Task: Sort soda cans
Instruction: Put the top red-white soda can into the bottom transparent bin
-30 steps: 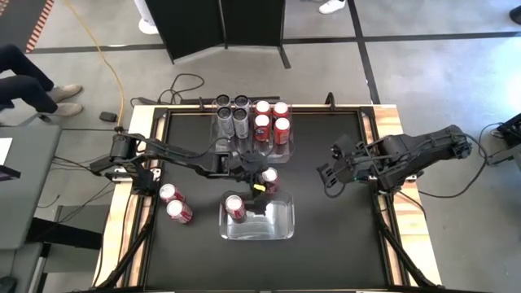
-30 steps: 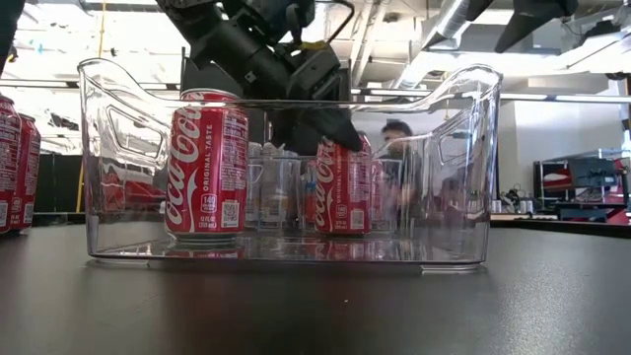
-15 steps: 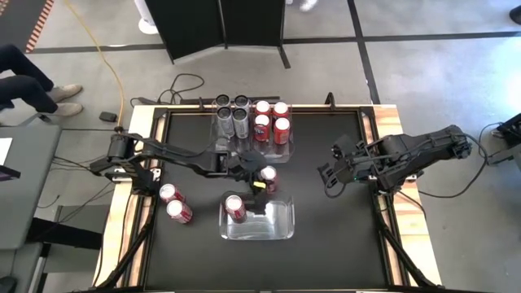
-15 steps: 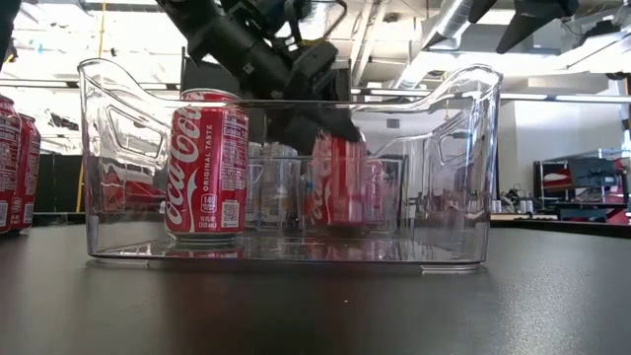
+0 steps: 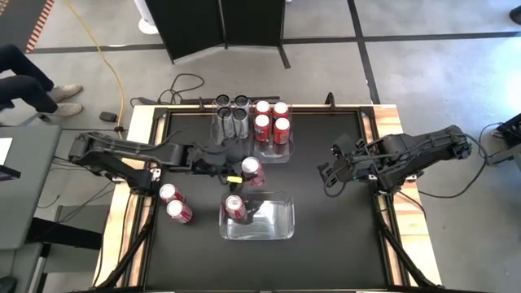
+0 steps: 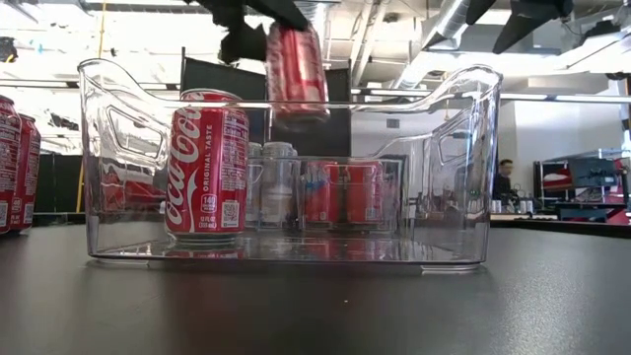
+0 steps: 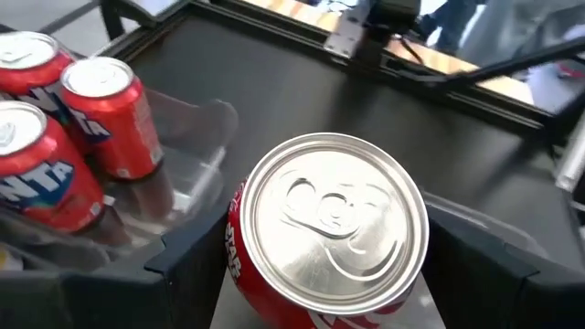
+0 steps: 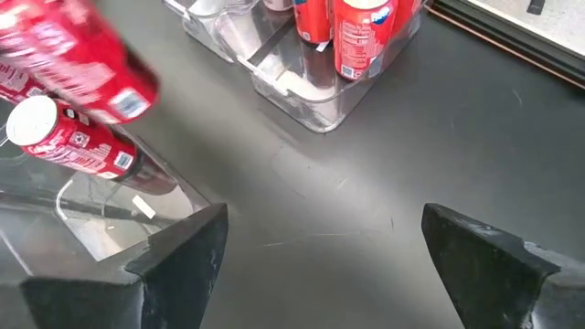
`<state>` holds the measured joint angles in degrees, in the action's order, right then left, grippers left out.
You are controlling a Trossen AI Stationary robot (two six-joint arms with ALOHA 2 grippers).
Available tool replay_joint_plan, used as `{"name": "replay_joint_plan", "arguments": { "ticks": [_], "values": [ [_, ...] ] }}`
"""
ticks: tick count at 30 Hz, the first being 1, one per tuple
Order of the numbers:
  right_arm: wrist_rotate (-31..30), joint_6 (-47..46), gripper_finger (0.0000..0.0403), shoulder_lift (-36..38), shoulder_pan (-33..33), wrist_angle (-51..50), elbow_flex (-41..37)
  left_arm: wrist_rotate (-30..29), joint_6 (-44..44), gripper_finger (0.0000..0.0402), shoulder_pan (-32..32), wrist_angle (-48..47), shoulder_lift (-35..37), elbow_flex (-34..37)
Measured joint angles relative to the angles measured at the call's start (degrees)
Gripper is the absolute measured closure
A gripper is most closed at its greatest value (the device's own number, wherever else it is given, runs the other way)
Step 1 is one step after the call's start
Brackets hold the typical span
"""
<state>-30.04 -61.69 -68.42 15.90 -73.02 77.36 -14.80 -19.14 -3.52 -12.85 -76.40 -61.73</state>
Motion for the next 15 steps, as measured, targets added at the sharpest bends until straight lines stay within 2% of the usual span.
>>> {"name": "replay_joint_plan", "arguments": {
  "ticks": [6,9,15],
  "values": [
    [-0.04,0.88,0.0024,0.00,-1.82,0.41,0.00,-1.16,3.02,0.0103,-6.12,-1.16,2.47,0.00],
    [-0.06,1.96,0.0024,0.00,-2.56,1.70,0.00,-1.22,6.79,0.0103,-9.21,-0.08,1.61,0.00],
    [-0.04,2.47,0.0024,0.00,-3.32,4.85,0.00,-1.50,7.47,0.0103,-12.06,0.20,-1.06,0.00]
  ]
}}
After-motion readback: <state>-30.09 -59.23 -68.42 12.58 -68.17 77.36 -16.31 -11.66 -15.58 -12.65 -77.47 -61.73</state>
